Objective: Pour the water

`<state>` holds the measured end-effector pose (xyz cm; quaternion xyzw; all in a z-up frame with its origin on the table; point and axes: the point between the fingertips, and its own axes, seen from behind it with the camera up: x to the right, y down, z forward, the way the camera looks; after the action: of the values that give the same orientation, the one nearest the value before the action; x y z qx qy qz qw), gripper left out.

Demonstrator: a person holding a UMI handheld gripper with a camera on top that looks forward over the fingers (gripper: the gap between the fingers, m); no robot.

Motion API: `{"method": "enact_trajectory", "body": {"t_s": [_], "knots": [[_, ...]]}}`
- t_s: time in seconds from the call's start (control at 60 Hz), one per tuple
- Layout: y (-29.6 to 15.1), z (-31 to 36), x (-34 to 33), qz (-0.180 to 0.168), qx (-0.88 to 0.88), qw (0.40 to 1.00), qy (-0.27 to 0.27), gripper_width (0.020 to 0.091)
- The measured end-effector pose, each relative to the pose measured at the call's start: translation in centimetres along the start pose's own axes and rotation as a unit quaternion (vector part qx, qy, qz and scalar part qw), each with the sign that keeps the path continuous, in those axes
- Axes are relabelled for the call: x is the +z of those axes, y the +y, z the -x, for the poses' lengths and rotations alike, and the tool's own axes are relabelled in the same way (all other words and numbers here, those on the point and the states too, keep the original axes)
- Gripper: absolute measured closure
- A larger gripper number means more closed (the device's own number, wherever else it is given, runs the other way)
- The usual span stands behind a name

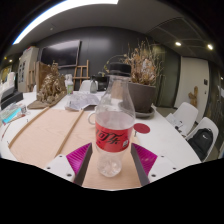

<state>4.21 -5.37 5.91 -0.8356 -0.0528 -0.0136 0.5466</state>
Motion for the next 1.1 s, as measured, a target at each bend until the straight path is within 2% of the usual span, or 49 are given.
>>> {"method": "enact_trajectory", "body": {"t_s": [0.067,0.117,0.167,0.3,0.367,0.567,0.817,0.967,1.1], "knots": [[0.3,0.0,0.9,0.004,0.012,1.000,0.005,0.0487],[0.2,-0.1,1.3,-0.002,0.024,1.000,0.009,0.0668],[0.2,-0.3,1.2,-0.002,0.035,0.999,0.015,0.0681],[0.3,-1.2,1.0,-0.003,0.043,0.999,0.033,0.0836],[0.3,-1.1,0.9,0.000,0.040,0.999,0.032,0.0889],[-2.6,-3.9,0.6,0.000,0.005,0.998,0.060,0.0891],[-9.8,-13.4,2.3,0.000,-0.137,0.980,0.142,0.0890],[-13.9,-18.5,5.6,0.006,-0.292,0.936,0.196,0.0891],[-17.2,-19.5,9.7,-0.007,-0.447,0.868,0.214,0.0891]]}}
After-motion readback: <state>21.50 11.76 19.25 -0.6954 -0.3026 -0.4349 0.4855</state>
